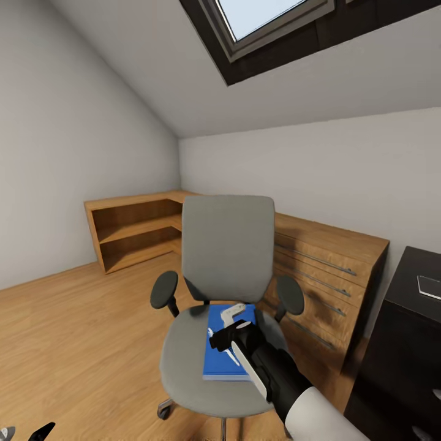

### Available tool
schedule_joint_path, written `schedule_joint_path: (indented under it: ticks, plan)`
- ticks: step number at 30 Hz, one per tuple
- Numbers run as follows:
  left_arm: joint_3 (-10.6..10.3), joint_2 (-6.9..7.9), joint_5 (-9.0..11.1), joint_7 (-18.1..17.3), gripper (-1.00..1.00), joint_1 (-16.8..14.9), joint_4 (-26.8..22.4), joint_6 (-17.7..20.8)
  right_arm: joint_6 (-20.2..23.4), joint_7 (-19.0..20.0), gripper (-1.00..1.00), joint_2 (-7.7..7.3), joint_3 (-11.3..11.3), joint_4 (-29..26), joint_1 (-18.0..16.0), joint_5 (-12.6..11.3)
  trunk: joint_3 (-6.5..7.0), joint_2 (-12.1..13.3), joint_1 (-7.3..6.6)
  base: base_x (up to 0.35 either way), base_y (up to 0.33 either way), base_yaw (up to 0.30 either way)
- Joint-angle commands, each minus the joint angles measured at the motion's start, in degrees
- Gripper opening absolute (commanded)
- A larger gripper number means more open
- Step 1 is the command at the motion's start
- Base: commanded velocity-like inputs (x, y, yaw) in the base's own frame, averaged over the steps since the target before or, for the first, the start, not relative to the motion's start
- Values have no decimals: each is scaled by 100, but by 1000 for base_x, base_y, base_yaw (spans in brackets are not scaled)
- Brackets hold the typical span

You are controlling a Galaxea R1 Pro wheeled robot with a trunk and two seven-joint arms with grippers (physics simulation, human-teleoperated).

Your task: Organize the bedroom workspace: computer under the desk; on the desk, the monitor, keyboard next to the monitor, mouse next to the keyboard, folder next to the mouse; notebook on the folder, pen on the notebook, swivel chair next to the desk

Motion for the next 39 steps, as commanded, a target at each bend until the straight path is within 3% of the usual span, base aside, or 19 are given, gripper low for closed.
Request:
schedule_joint_path:
  ticks: [1, 10, 14, 20, 39]
  plan:
    - [6, -3, 60, 49, 100, -1, -11, 28, 20, -57, 100, -2, 17, -3, -6, -61, -24, -44, 22, 0, 0, -5]
    - [6, -3, 50, 38, 100, -3, -9, 28, 25, -57, 100, -1, 16, -1, -6, -64, -185, -405, 220, 0, 0, -1]
    - [6, -3, 47, 6, 100, -3, -9, 25, 25, -57, 100, -6, 16, 0, -12, -65, -185, -405, 220, 0, 0, 0]
    - [6, -3, 46, 32, 100, -3, -4, 26, 31, -57, 100, -9, 16, -2, -19, -65, -293, -646, 352, 0, 0, 0]
    - [6, -3, 53, -52, 100, -3, 6, 19, 34, -57, 100, -9, 14, -5, -39, -65, -311, -686, 373, 0, 0, 0]
